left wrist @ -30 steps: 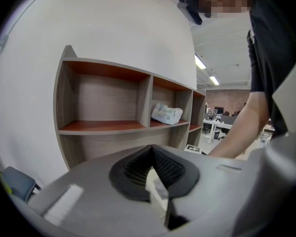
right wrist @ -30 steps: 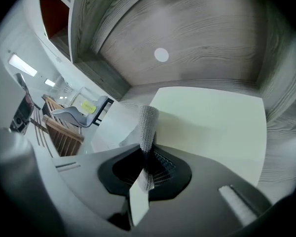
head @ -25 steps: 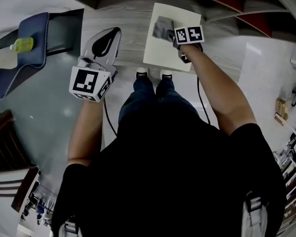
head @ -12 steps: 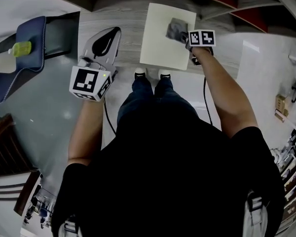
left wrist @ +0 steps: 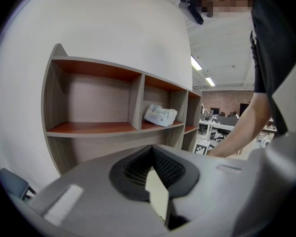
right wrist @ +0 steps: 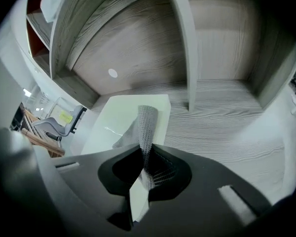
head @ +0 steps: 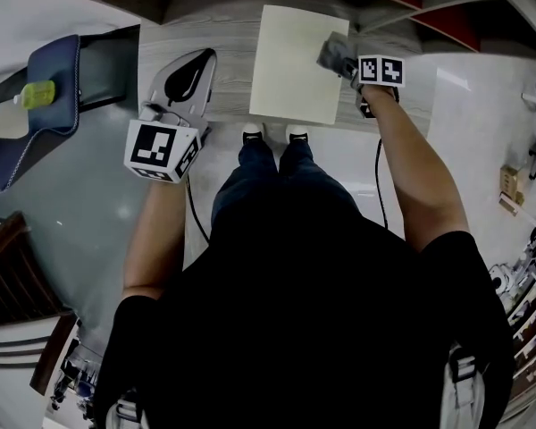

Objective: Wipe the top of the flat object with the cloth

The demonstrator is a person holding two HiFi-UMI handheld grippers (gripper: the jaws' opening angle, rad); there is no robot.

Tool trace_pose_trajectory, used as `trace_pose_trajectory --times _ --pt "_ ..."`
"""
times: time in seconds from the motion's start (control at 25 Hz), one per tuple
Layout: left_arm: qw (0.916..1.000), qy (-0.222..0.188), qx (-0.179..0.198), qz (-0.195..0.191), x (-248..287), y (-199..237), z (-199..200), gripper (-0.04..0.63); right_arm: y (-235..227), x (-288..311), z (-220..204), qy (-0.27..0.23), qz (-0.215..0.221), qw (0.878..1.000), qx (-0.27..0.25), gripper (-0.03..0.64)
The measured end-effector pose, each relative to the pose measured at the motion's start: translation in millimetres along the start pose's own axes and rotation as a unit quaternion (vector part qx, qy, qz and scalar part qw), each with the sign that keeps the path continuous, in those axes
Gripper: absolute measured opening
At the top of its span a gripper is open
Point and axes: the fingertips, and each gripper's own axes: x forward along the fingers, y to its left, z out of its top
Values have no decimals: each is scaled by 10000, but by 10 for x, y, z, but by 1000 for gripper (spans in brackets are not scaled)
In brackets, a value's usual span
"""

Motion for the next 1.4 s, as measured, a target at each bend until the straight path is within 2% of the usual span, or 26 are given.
trace_pose_trajectory --times 0.2,0.4,0.72,1.04,1.4 --pt "10000 -11 7 -20 2 -21 11 1 -101 -101 -11 -119 -56 9997 229 17" --pt "10000 -31 4 -3 -21 -17 13 1 -15 -255 106 -442 125 9983 356 18" --pt "10000 -37 -21 27 -88 -21 -18 0 731 -443 370 -842 767 9935 -9 18" --pt "10000 -17 1 54 -172 -10 -31 0 1616 -221 251 -556 1487 9868 -317 17" --pt "9999 45 -34 133 -274 52 -112 0 2195 121 57 -91 1789 9818 -629 18"
